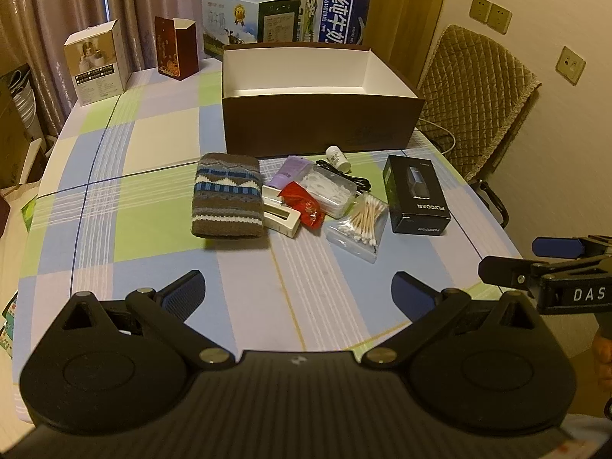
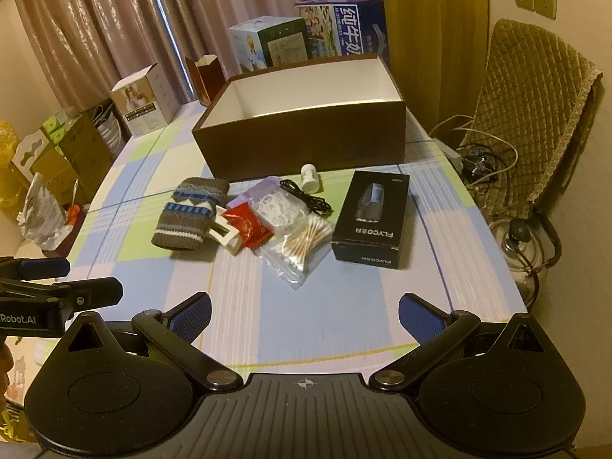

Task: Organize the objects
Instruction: 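Move both tools toward the knitted pouch and black FLYCO box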

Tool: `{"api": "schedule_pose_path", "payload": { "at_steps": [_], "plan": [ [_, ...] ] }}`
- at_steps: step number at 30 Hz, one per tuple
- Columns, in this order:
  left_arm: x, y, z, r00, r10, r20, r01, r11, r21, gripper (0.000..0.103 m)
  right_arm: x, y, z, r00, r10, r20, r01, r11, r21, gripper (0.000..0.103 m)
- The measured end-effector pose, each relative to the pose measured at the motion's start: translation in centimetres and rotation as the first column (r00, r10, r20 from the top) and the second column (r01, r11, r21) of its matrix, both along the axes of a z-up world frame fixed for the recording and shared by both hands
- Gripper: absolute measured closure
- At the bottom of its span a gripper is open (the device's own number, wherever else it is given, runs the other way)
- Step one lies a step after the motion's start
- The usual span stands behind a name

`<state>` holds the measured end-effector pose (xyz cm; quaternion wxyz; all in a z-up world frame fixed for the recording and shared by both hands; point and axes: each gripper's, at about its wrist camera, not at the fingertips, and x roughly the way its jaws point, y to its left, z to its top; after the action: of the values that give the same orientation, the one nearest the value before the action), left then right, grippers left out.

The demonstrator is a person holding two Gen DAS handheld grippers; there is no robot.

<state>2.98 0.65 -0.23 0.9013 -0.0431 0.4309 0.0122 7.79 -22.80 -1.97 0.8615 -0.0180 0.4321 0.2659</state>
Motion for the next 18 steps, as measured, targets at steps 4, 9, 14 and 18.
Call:
{"api": "schedule_pose_path", "payload": {
  "at_steps": [4,9,14,18],
  "plan": [
    [0.7,0.3,-0.2,1.0,0.01,-0.01,-0.01,1.0,0.005,0.001,0.9,0.2,-0.3,1.0,0.003,-0.003,-0.003,1.0,-0.002,0.002],
    [1.8,0.5,-0.4,0.999,0.026,-0.022,-0.026,1.0,0.007,0.001,2.1,0.2,-0.7,1.0,0.003,-0.013,-0.003,1.0,-0.007,0.002],
    [3.1,0.9,-0.8,0.998,0.046,-0.031,-0.046,0.999,0.014,0.001,4.0,0.5,-1.3,1.0,-0.016,-0.011,0.015,1.0,-0.019,0.002],
    [4.2,1.3,-1.1,0.997,0.065,-0.038,-0.064,0.998,0.025,0.001,5.7,0.5,-1.8,0.999,-0.031,-0.011,0.031,0.999,-0.028,0.002]
  ]
}}
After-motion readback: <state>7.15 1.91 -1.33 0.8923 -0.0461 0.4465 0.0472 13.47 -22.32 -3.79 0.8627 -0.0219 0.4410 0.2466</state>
